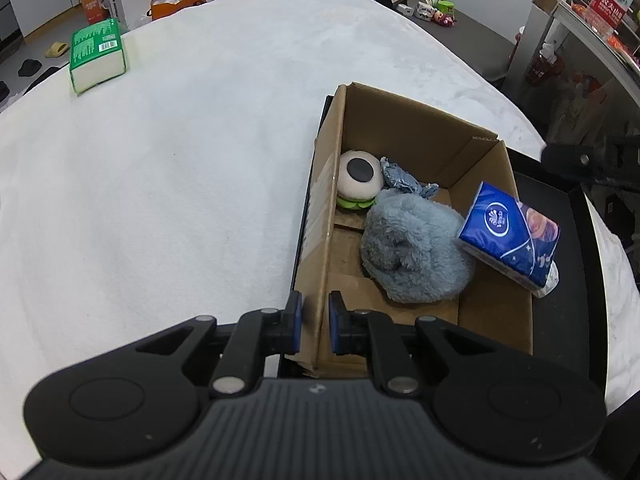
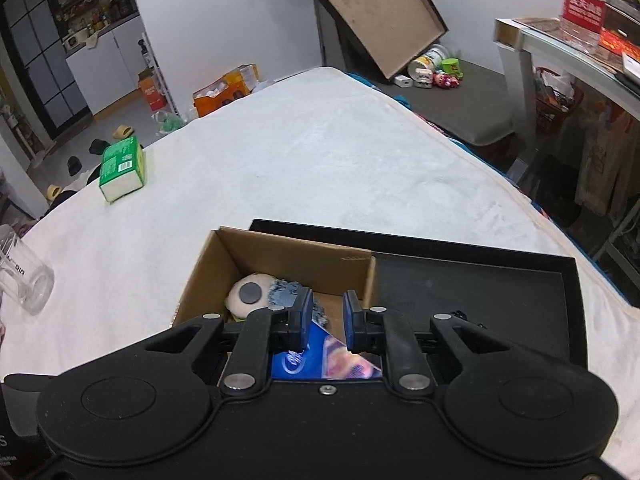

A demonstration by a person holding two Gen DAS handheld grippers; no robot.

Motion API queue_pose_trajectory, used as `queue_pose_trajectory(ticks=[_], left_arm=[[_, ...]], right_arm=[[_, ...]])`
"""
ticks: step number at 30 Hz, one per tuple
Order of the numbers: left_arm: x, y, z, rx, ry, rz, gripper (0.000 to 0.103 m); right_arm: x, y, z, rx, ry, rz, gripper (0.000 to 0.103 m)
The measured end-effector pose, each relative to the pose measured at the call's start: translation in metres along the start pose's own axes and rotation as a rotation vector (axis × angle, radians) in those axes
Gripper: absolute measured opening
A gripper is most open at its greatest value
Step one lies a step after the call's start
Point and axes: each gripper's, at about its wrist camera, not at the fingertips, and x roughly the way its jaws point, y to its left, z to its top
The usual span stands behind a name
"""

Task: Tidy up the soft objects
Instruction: 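Open the right gripper to drop the tissue packet into the box, then move the right gripper over the white tissue pack and grasp it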

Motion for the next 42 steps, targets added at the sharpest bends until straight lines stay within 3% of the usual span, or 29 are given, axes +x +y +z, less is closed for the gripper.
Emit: queue_pose_trajectory(ticks=[11,21,27,35,38,40,42], left_arm=[[-0.002,-0.011,-0.001,0.05,-0.008,0.035,0.013],[-0.006,-0.017,-0.003,0.066,-0.025,0.061,0.013],[-0.005,-0.019,-0.002,0.073,-0.024,0.067,0.013],[-0.004,-0.016,-0.002,0.066,-0.018,0.061,0.013],[-0.003,-0.016,-0.001,0.063,-0.016,0.062,0.013],[-0.003,-0.016,-0.001,0.064,-0.015,0.064,0.013],[-0.003,-0.017,-0.001,0.067,-0.015,0.068,0.013]], right_arm=[[-0.002,-0.034,-0.023,0.063,0.047,-0.024,0.027],[0.007,-0.034,-0.035,0.047,0.089,-0.027,0.028],[0.002,-0.036,-0.035,0.055,0.078,-0.03,0.037],[0.017,-0.034,-0.041,0.045,0.13,-0.045,0.04],[0.017,-0.025,-0.041,0.02,0.134,-0.006,0.055],[0.012,-0.022,-0.04,0.017,0.116,0.02,0.078],[0.009,-0.022,-0.039,0.01,0.098,0.022,0.081]])
